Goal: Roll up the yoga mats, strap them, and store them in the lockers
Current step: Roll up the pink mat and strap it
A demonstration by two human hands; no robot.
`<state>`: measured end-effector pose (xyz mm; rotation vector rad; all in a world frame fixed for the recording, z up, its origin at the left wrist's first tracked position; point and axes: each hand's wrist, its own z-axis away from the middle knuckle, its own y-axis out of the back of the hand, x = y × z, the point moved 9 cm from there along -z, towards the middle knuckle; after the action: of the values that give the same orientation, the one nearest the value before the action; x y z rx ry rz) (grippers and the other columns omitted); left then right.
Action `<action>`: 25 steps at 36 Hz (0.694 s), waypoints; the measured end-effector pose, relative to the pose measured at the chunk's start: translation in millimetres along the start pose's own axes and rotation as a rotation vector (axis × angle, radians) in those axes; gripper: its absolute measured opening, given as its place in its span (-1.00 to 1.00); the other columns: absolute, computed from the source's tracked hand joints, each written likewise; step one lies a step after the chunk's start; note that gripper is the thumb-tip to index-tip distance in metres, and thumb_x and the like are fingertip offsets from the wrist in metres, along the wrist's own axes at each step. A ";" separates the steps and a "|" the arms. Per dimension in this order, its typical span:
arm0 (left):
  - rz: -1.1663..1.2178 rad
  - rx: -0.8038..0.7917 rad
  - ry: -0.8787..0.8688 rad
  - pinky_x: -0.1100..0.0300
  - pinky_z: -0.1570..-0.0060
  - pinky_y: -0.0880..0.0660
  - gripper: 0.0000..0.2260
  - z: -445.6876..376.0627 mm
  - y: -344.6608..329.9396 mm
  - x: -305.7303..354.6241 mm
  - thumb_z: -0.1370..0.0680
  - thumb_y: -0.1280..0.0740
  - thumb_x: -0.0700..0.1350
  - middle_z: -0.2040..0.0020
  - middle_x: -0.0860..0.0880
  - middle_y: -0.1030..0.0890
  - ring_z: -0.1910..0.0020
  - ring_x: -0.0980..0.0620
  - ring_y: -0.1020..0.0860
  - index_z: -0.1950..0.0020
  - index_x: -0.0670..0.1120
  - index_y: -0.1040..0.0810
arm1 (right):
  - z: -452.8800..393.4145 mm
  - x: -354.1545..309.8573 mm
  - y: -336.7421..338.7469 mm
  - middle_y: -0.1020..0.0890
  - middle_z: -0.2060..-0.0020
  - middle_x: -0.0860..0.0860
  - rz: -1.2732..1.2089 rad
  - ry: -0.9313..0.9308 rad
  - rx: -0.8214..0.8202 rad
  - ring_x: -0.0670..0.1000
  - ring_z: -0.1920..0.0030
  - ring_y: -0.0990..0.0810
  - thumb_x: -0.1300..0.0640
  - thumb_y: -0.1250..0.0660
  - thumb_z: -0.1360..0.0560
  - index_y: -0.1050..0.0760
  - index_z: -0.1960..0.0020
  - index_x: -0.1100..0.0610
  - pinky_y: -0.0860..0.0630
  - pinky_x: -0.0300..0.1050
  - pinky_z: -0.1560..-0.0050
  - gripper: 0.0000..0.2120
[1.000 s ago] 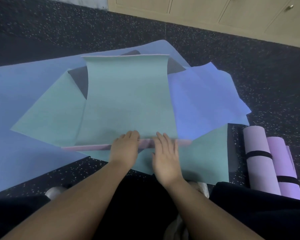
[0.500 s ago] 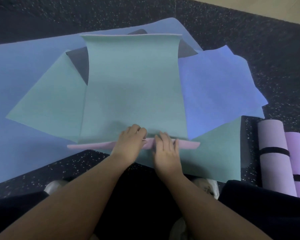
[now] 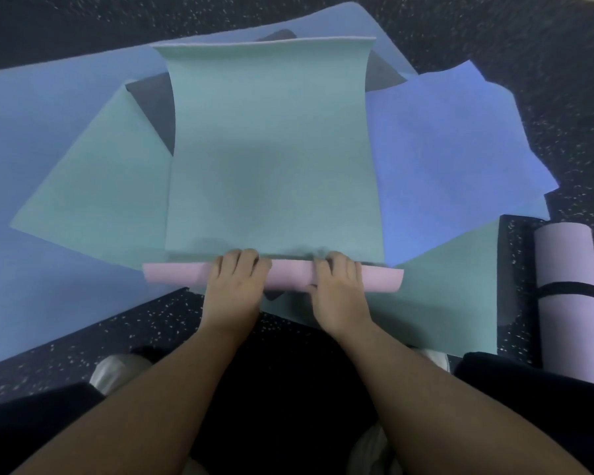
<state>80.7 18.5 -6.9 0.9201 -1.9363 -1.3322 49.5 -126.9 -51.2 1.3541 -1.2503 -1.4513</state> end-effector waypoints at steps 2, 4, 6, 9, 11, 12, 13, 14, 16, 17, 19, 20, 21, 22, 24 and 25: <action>-0.040 -0.018 0.006 -0.01 0.05 -0.28 -0.82 2.4 -7.6 -3.5 -0.42 -0.28 -0.14 0.06 -0.13 -0.55 0.04 -0.16 -0.41 0.02 -0.14 -0.57 | 0.0 -0.3 -1.5 -0.54 -0.01 0.22 0.024 -0.007 0.002 0.24 0.06 -0.48 0.17 -0.57 -0.23 -0.53 -0.16 0.28 -0.52 0.21 -0.07 -0.46; -0.080 -0.077 0.019 -0.03 0.01 -0.30 -0.72 5.6 -17.0 -5.9 -0.42 -0.35 0.04 0.04 -0.11 -0.56 0.03 -0.15 -0.44 0.00 -0.12 -0.56 | 0.3 -2.5 -2.2 -0.54 -0.01 0.21 0.063 0.007 0.009 0.21 0.03 -0.42 0.14 -0.56 -0.24 -0.53 -0.19 0.27 -0.50 0.20 -0.10 -0.44; -0.116 -0.145 0.031 -0.03 0.00 -0.31 -0.59 10.1 -27.7 -8.9 -0.32 -0.47 0.13 0.04 -0.10 -0.56 0.06 -0.15 -0.47 -0.02 -0.11 -0.56 | 0.4 -5.1 -3.0 -0.55 -0.02 0.20 0.098 0.035 0.019 0.18 -0.01 -0.34 0.12 -0.54 -0.26 -0.52 -0.21 0.27 -0.47 0.21 -0.15 -0.44; -0.128 -0.196 0.076 -0.05 0.07 -0.36 -0.51 15.3 -39.3 -15.3 -0.24 -0.56 0.13 0.04 -0.13 -0.56 0.08 -0.18 -0.51 -0.05 -0.07 -0.56 | -1.0 -5.9 -3.3 -0.57 -0.02 0.19 0.113 0.065 0.026 0.17 -0.05 -0.33 0.06 -0.45 -0.32 -0.54 -0.23 0.25 -0.48 0.25 -0.17 -0.48; -0.090 -0.207 0.121 -0.05 0.11 -0.41 -0.49 17.4 -43.2 -20.1 -0.23 -0.59 0.13 0.03 -0.18 -0.55 0.08 -0.20 -0.50 -0.07 -0.03 -0.53 | -0.6 -3.1 -3.0 -0.59 -0.02 0.13 0.115 0.056 0.027 0.15 -0.08 -0.37 -0.04 -0.27 -0.39 -0.57 -0.23 0.18 -0.46 0.29 -0.19 -0.51; -0.084 -0.203 0.130 -0.06 0.11 -0.43 -0.49 18.6 -44.3 -21.2 -0.24 -0.59 0.13 0.04 -0.19 -0.54 0.08 -0.20 -0.50 -0.08 -0.01 -0.52 | 0.2 -0.8 -2.9 -0.59 -0.03 0.11 0.113 0.045 0.025 0.14 -0.10 -0.41 -0.09 -0.19 -0.41 -0.58 -0.24 0.14 -0.43 0.31 -0.21 -0.49; -0.088 -0.199 0.132 -0.07 0.10 -0.43 -0.49 19.6 -44.7 -21.9 -0.25 -0.58 0.12 0.05 -0.20 -0.53 0.08 -0.21 -0.50 -0.08 0.00 -0.50 | 1.2 1.3 -3.1 -0.58 -0.04 0.09 0.110 0.035 0.020 0.14 -0.11 -0.44 -0.16 -0.15 -0.41 -0.58 -0.24 0.09 -0.39 0.33 -0.22 -0.46; -0.091 -0.198 0.130 -0.08 0.09 -0.43 -0.50 20.6 -45.0 -22.2 -0.26 -0.58 0.11 0.06 -0.20 -0.53 0.09 -0.20 -0.50 -0.09 0.02 -0.48 | 2.3 3.2 -3.3 -0.58 -0.05 0.10 0.110 0.030 0.017 0.13 -0.12 -0.43 -0.23 -0.13 -0.41 -0.59 -0.25 0.05 -0.35 0.34 -0.23 -0.43; -0.082 -0.224 0.138 -0.14 0.05 -0.42 -0.49 23.0 -48.8 -23.7 -0.28 -0.59 0.06 0.05 -0.19 -0.52 0.06 -0.21 -0.48 -0.11 0.05 -0.44 | 3.9 7.3 -3.4 -0.57 -0.07 0.13 0.116 0.017 0.020 0.14 -0.14 -0.39 -0.31 -0.12 -0.40 -0.59 -0.24 -0.01 -0.34 0.38 -0.23 -0.41; -0.079 -0.247 0.150 -0.18 0.02 -0.40 -0.48 24.4 -51.2 -24.7 -0.28 -0.59 0.03 0.03 -0.18 -0.51 0.03 -0.21 -0.47 -0.13 0.06 -0.42 | 3.8 8.5 -2.9 -0.57 -0.07 0.15 0.124 0.010 0.026 0.15 -0.13 -0.38 -0.31 -0.13 -0.39 -0.60 -0.22 -0.03 -0.36 0.40 -0.22 -0.42; -0.082 -0.297 0.177 -0.27 -0.03 -0.35 -0.49 27.0 -54.7 -26.9 -0.30 -0.57 -0.02 -0.02 -0.18 -0.50 -0.02 -0.24 -0.44 -0.15 0.10 -0.41 | 3.5 8.4 -1.9 -0.57 -0.06 0.17 0.140 0.002 0.035 0.15 -0.12 -0.38 -0.30 -0.12 -0.38 -0.61 -0.20 -0.03 -0.38 0.42 -0.19 -0.43; -0.078 -0.312 0.192 -0.30 -0.04 -0.32 -0.53 28.0 -55.1 -28.0 -0.33 -0.54 -0.01 -0.03 -0.18 -0.50 -0.04 -0.26 -0.44 -0.16 0.12 -0.41 | 3.9 8.1 -2.2 -0.57 -0.05 0.17 0.144 0.002 0.038 0.15 -0.12 -0.37 -0.30 -0.12 -0.38 -0.61 -0.19 -0.03 -0.39 0.41 -0.18 -0.44; -0.072 -0.318 0.205 -0.31 -0.05 -0.31 -0.59 28.4 -54.1 -28.8 -0.38 -0.48 0.01 -0.04 -0.18 -0.51 -0.04 -0.26 -0.44 -0.16 0.13 -0.41 | 4.4 8.1 -3.0 -0.57 -0.04 0.17 0.141 0.006 0.038 0.15 -0.11 -0.37 -0.29 -0.13 -0.38 -0.61 -0.19 -0.03 -0.40 0.41 -0.16 -0.44; -0.068 -0.314 0.211 -0.30 -0.05 -0.30 -0.66 28.9 -52.5 -28.8 -0.43 -0.40 0.03 -0.04 -0.17 -0.51 -0.04 -0.26 -0.44 -0.16 0.13 -0.41 | 5.1 8.6 -3.8 -0.57 -0.04 0.17 0.134 0.018 0.034 0.14 -0.10 -0.37 -0.29 -0.13 -0.37 -0.60 -0.20 -0.03 -0.42 0.39 -0.14 -0.44; -0.060 -0.312 0.211 -0.27 -0.02 -0.31 -0.71 29.7 -51.9 -29.1 -0.46 -0.24 0.10 -0.01 -0.16 -0.51 0.01 -0.24 -0.45 -0.16 0.14 -0.40 | 5.9 11.4 -6.2 -0.57 -0.03 0.15 0.118 0.063 0.015 0.12 -0.07 -0.36 -0.25 -0.13 -0.36 -0.58 -0.23 -0.05 -0.47 0.34 -0.09 -0.45; -0.055 -0.317 0.207 -0.26 0.00 -0.33 -0.71 29.8 -52.9 -29.6 -0.45 -0.19 0.12 0.02 -0.15 -0.51 0.06 -0.23 -0.46 -0.16 0.14 -0.41 | 5.9 13.0 -6.7 -0.57 -0.01 0.14 0.112 0.085 0.005 0.11 -0.04 -0.37 -0.22 -0.13 -0.36 -0.58 -0.23 -0.05 -0.50 0.31 -0.05 -0.46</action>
<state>84.7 44.8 -69.0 0.9167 -1.5014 -1.4610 42.4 -137.1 -60.9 1.3140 -1.2546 -1.3013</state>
